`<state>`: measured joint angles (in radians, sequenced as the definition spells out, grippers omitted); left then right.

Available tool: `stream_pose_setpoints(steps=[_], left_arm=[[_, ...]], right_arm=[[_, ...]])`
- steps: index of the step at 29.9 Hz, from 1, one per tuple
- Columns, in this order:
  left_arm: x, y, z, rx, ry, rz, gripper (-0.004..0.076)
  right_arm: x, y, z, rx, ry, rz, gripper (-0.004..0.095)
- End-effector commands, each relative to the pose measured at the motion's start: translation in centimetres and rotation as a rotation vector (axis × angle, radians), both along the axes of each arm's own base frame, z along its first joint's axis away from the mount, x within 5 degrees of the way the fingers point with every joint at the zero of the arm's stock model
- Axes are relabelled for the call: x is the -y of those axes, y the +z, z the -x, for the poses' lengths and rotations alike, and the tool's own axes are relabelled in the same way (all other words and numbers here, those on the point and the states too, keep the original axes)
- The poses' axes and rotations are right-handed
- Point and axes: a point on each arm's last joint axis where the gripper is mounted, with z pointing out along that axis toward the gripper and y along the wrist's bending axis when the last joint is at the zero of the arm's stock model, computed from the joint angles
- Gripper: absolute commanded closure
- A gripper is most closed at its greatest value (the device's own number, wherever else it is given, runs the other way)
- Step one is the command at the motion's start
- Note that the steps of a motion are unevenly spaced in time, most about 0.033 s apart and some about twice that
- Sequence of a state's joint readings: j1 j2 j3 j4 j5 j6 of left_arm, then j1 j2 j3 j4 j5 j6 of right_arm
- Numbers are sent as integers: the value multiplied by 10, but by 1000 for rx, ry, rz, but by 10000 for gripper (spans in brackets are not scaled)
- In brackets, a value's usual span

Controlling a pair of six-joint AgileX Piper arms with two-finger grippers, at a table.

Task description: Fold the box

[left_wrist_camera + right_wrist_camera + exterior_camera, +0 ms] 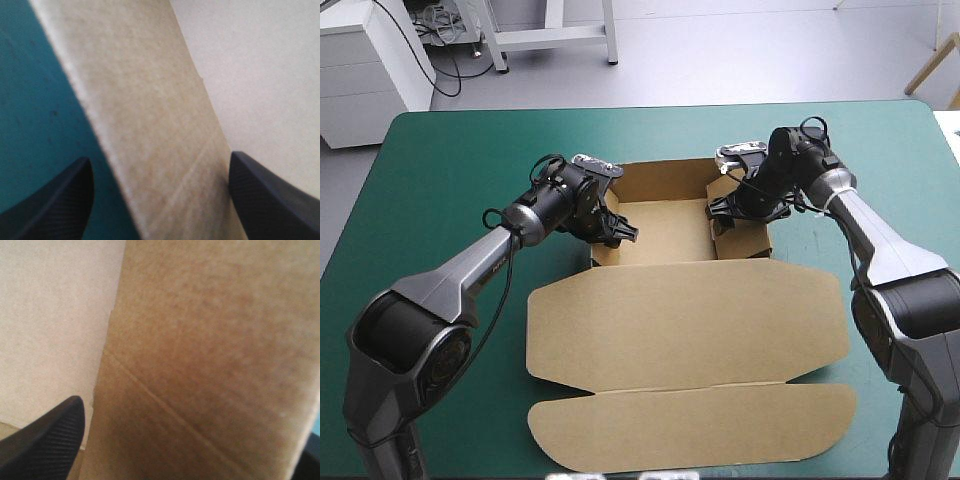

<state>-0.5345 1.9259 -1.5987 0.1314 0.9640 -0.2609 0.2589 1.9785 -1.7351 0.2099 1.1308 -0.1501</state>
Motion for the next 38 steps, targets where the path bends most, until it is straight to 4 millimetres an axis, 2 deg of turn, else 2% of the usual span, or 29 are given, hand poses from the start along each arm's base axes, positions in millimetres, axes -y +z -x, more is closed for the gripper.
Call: stream_pose_setpoints(steps=[1,6,9,14,19,25,28,31,36,38], left_arm=[[3,31,8,61,17,83,159],[-5,56,14,144,6,79,159],[-10,77,21,189,3,89,159],[-24,125,38,298,-9,100,159],[-43,178,68,429,-56,132,159],[-73,224,114,553,-58,148,192],[-89,241,138,592,-81,136,290],[-105,252,160,605,-81,104,443],[-124,254,182,544,-64,17,685],[-126,254,187,549,-71,18,732]], right_arm=[[1,44,10,117,8,-44,21],[7,77,20,227,6,-43,21],[12,103,29,306,6,-31,21],[22,153,55,454,2,-25,21],[33,188,82,574,-9,-13,21],[38,204,98,620,-20,-20,21],[37,204,99,614,-20,-35,21],[34,201,97,593,-16,-53,21],[31,195,91,567,-15,-67,21],[30,189,87,546,-13,-65,21]])
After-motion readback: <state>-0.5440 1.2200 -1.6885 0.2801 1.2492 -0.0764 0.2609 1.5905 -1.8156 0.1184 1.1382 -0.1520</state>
